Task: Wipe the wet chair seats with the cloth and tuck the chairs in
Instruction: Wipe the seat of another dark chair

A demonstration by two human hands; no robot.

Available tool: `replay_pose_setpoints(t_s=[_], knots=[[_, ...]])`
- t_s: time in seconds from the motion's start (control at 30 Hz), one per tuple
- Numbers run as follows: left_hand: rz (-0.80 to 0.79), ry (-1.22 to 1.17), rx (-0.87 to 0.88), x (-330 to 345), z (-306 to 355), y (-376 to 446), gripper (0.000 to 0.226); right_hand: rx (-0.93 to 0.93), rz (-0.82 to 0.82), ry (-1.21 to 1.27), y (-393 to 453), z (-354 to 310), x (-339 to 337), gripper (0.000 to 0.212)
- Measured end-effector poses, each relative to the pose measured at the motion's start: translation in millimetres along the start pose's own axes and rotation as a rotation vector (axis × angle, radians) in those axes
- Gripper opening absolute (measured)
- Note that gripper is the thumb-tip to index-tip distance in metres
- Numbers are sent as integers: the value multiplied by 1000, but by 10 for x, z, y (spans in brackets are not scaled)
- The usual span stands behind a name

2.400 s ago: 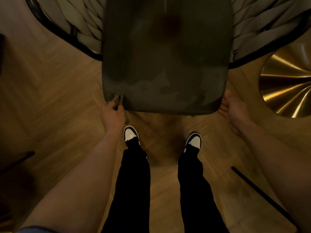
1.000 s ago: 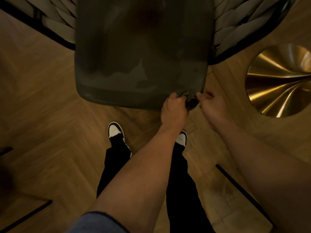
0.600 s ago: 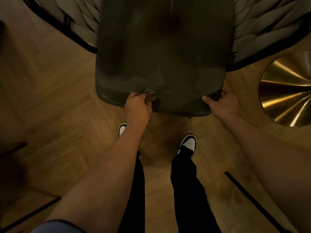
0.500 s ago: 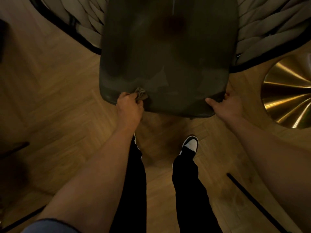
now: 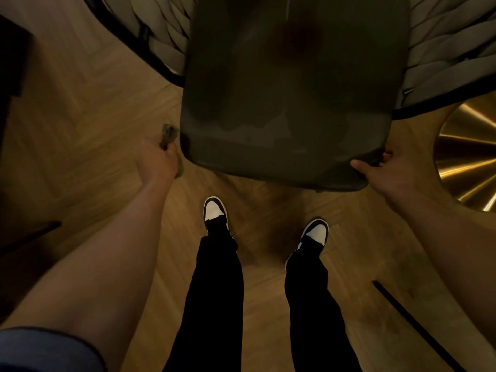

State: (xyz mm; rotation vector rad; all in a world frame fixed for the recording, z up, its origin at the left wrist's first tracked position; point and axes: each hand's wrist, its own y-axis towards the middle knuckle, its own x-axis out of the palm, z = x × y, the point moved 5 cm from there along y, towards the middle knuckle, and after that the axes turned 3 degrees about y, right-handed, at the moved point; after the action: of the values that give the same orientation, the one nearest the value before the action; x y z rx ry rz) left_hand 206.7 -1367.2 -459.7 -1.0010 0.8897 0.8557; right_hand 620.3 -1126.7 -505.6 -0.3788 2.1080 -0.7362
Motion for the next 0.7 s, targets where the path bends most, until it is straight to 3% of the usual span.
replay_pose_setpoints(t_s=[0.27, 0.4, 0.5, 0.7], knots=[[-181, -32, 155, 64, 217, 131, 16, 84, -26, 174, 15, 56, 18, 89], [-168, -29, 203, 209, 295, 25, 19, 113, -46, 317, 2, 2, 17, 70], [-165, 4, 252, 327, 346, -61, 23, 124, -64, 367, 10, 8, -17, 71], [-168, 61, 351, 575, 757, -525, 28, 105, -71, 416, -61, -10, -98, 31]])
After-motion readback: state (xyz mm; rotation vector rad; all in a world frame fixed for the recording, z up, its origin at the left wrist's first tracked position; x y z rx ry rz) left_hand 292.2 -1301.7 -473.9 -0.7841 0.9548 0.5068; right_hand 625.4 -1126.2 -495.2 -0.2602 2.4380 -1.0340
